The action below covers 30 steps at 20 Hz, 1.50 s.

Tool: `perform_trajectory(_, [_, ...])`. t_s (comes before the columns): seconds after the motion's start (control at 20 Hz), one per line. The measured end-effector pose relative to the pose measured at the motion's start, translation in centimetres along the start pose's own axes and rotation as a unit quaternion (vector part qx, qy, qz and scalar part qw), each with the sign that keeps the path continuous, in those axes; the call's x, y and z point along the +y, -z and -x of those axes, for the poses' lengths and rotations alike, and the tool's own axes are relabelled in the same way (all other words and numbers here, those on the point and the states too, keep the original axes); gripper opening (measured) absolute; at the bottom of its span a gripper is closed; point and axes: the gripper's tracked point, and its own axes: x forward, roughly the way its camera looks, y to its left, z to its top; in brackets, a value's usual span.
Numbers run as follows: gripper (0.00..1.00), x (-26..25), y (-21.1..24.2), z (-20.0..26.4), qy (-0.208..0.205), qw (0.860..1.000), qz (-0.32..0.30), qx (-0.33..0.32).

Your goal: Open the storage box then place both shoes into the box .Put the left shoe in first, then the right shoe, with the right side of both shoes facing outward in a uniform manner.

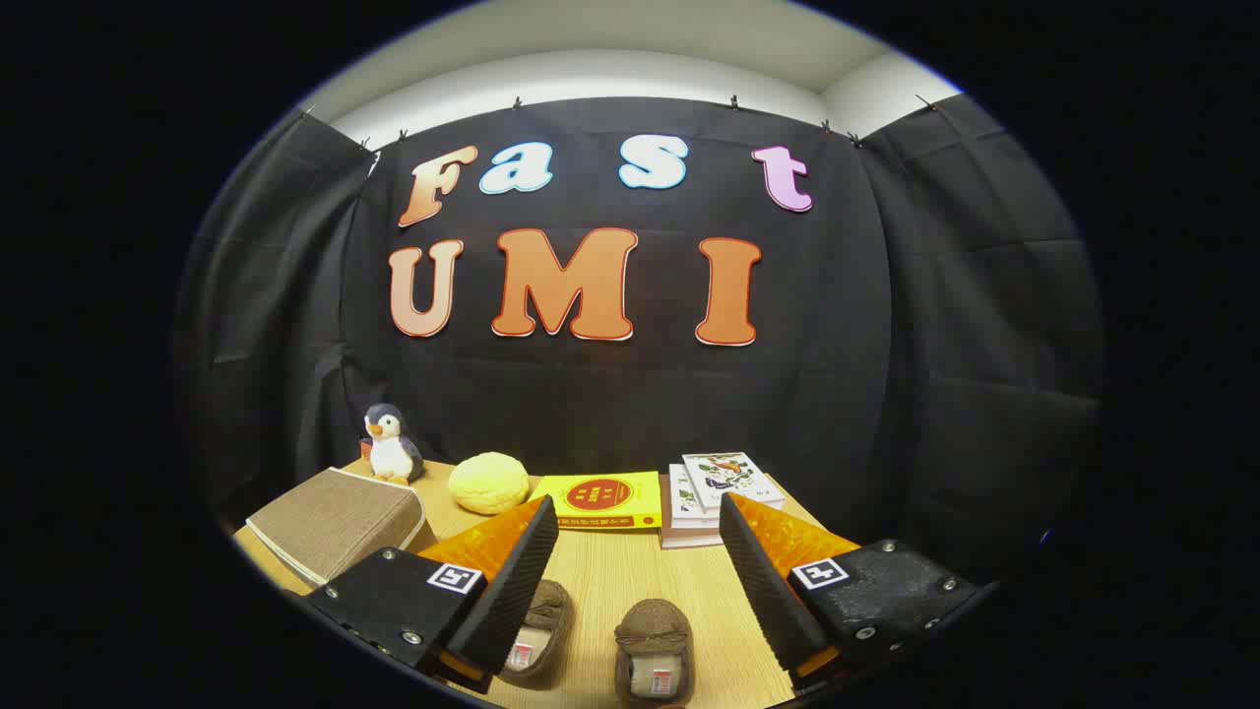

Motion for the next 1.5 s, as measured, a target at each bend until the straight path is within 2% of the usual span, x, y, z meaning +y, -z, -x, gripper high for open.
perform_trajectory(0.75, [0.98, 1.9, 1.1, -0.5, -0.027, 1.000, -0.001, 0.016])
perform_trajectory(0.85, [0.98, 3.1, 1.9, -0.8, -0.050, 0.998, -0.014, 0.026])
perform_trajectory(1.0, [0.99, 6.4, 3.7, -1.5, -0.116, 0.990, -0.064, 0.054])
perform_trajectory(1.1, [0.99, 8.9, 5.5, -2.1, -0.162, 0.976, -0.116, 0.089])
perform_trajectory(1.2, [0.99, 11.5, 7.5, -2.5, -0.212, 0.953, -0.171, 0.135])
perform_trajectory(1.3, [0.98, 14.3, 9.8, -1.6, -0.270, 0.912, -0.233, 0.204])
perform_trajectory(1.4, [0.98, 16.7, 11.3, -1.8, -0.310, 0.872, -0.280, 0.254])
perform_trajectory(1.5, [0.98, 18.7, 12.6, -1.8, -0.340, 0.842, -0.295, 0.297])
